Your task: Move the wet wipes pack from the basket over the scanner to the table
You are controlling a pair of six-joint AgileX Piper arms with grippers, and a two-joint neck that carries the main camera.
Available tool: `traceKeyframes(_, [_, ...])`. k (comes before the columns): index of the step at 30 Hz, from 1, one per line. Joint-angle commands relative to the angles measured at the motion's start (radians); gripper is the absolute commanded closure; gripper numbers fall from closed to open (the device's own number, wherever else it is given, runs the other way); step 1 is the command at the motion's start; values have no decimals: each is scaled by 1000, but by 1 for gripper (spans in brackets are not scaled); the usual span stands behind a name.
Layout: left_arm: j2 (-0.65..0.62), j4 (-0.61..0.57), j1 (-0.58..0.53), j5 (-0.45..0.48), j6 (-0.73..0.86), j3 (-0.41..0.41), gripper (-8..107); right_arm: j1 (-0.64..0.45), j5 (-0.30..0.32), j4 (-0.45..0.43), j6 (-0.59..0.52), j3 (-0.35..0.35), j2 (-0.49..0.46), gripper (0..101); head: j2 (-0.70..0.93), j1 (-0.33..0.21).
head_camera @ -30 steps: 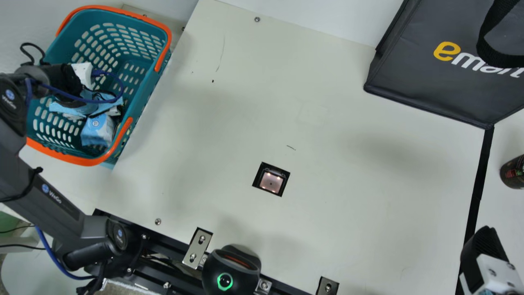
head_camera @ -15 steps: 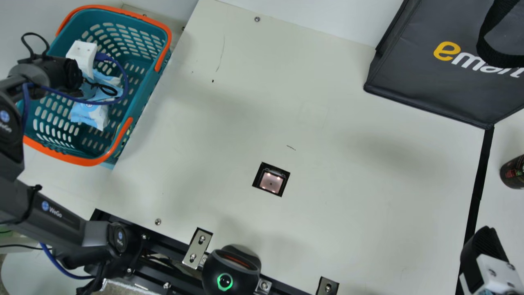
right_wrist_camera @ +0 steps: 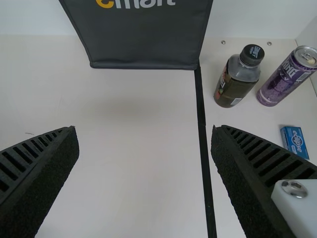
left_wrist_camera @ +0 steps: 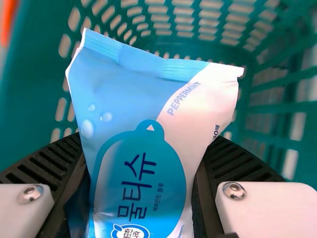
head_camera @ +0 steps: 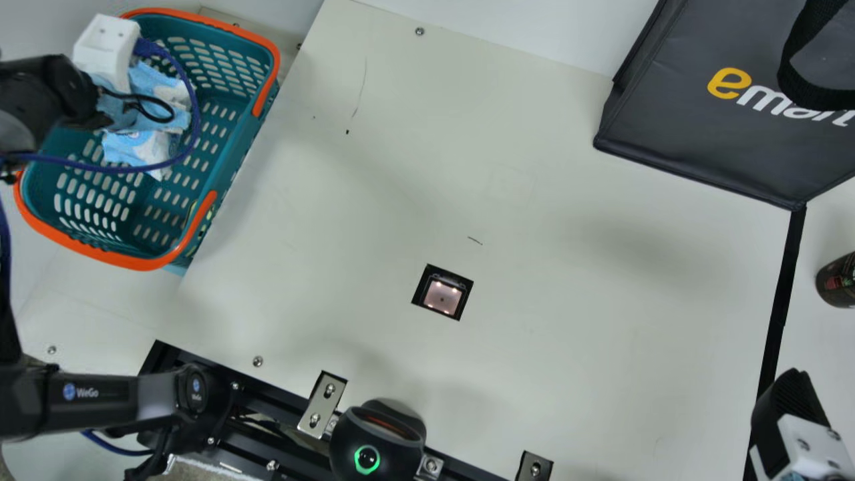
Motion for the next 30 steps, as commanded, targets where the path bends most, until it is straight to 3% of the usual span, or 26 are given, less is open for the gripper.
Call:
traceKeyframes(1, [-38,-90,11,117,64,-44,107,0,0,0,0,0,0,6,4,-30])
traceKeyframes(10, [-125,-206,28,391,106,-188,107,0,1,0,0,0,0,6,4,-30])
traceKeyframes(16, [-179,-241,-36,509,19,-221,107,0,1,0,0,0,0,6,4,-30])
traceKeyframes(20, [-223,-245,-112,559,-78,-211,107,0,1,0,0,0,0,6,4,-30])
traceKeyframes(30, [-321,-193,-384,562,-421,-117,107,0,1,0,0,0,0,6,4,-30])
